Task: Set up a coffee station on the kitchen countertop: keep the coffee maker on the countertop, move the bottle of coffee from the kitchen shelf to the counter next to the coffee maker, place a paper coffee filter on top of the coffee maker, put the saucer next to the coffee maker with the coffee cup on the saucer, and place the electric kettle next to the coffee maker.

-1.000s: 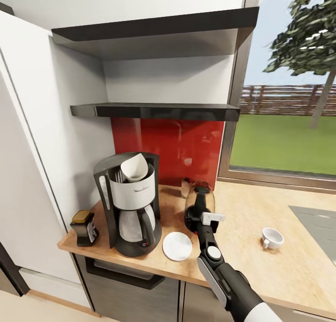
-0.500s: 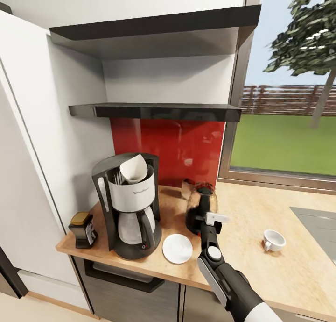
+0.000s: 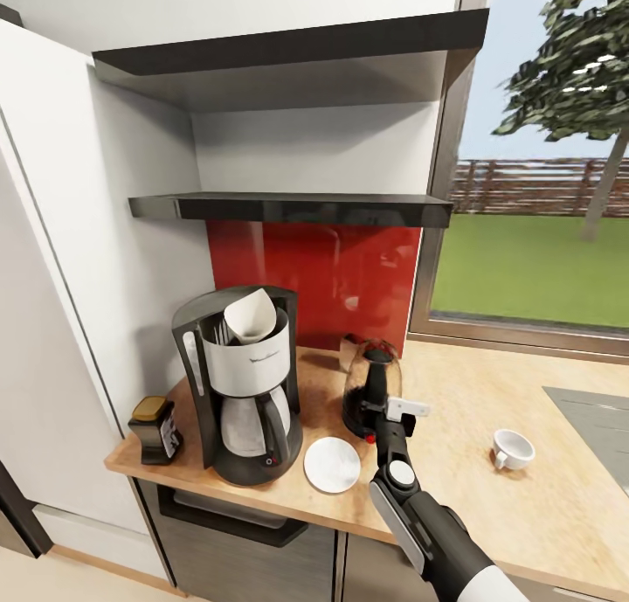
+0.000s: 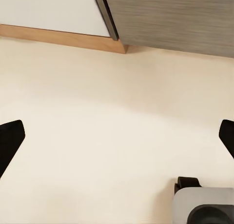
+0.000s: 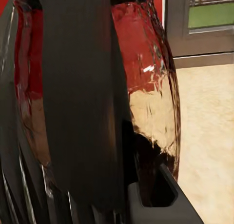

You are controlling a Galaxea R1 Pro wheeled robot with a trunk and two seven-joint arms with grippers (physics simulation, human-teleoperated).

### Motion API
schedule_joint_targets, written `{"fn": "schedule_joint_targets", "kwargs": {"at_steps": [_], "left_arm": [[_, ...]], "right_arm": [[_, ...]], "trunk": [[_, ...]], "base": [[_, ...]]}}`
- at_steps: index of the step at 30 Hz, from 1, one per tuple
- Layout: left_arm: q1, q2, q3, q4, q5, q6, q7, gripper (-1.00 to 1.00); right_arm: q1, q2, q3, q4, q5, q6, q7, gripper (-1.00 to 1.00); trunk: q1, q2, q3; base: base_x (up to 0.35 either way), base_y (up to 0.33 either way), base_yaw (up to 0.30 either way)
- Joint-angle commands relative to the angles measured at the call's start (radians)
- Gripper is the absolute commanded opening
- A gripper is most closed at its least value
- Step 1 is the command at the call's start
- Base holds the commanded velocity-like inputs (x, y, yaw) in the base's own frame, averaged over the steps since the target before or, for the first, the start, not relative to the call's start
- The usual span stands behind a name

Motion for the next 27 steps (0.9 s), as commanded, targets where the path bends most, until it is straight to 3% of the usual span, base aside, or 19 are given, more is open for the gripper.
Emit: {"fn": "schedule_joint_targets", "kwargs": {"at_steps": [1, 13, 18, 27], "left_arm": [[0.0, 0.0, 0.001, 0.001, 0.001, -0.003, 0.001, 1.0], [0.0, 0.004, 0.0, 0.003, 0.002, -0.001, 0.002, 1.0], [0.0, 0.006, -0.001, 0.028, 0.002, -0.002, 0.002, 1.0], [0.0, 0.003, -0.002, 0.032, 0.002, -0.002, 0.002, 1.0]], "right_arm": [[-0.001, 0.0, 0.003, 0.0, -0.009, -0.008, -0.004, -1.0], [-0.001, -0.005, 0.004, -0.044, -0.007, -0.005, 0.02, -1.0], [-0.001, -0.007, 0.0, -0.09, -0.004, -0.001, 0.19, -1.0], [-0.001, -0.024, -0.001, -0.106, -0.001, 0.001, 0.3, -1.0]], "trunk": [[0.0, -0.001, 0.0], [0.0, -0.001, 0.0], [0.0, -0.001, 0.0], [0.0, -0.001, 0.0]], "base": [[0.0, 0.0, 0.0], [0.0, 0.0, 0.0], [0.0, 0.0, 0.0], [0.0, 0.0, 0.0]]}}
